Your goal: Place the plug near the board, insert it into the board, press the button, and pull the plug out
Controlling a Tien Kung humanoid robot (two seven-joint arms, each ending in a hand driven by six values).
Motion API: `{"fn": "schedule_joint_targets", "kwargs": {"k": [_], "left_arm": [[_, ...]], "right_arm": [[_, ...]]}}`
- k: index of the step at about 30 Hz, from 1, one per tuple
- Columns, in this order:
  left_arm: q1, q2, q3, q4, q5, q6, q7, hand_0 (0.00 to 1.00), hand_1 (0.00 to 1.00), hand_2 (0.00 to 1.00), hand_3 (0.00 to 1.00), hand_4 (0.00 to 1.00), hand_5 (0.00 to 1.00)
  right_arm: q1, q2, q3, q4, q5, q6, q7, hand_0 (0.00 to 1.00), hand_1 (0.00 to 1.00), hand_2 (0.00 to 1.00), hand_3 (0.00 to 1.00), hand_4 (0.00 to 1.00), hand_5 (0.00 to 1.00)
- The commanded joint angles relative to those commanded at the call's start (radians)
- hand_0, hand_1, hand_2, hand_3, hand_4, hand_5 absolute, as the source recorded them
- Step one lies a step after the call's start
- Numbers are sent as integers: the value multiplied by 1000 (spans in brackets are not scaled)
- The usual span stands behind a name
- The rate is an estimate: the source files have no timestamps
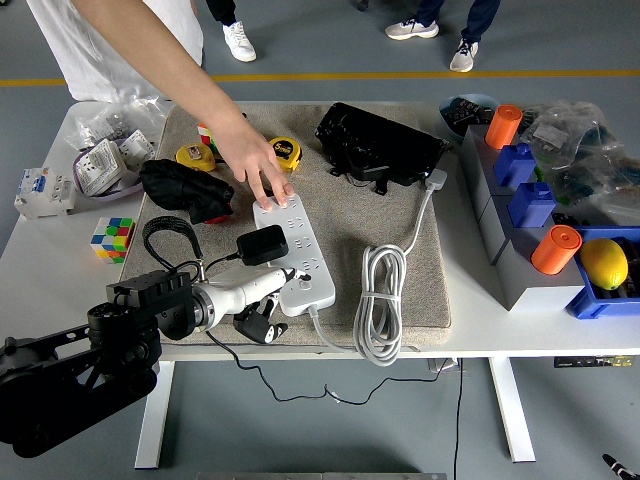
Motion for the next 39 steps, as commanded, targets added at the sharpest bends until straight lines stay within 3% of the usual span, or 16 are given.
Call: {"fn": "schedule_joint_targets", "kwargs": {"k": [10, 25, 39], "left_arm": [[-2, -6, 7, 30, 3, -15, 3, 42, 108, 171, 942, 646, 2], [-1, -3, 11, 16, -21, -40, 11, 43, 108, 171, 916, 629, 2], [-1, -7, 15, 37, -20, -32, 4, 46, 109, 172, 917, 616, 2]], "right_arm": [[0, 1, 0, 0, 0, 0, 0, 607, 626, 629, 550, 998, 452], [-1, 3, 6, 1, 0, -1, 1, 608, 628, 629, 551, 998, 452], [-1, 5, 8, 0, 0, -1, 2, 608, 627, 628, 551, 998, 451]]}}
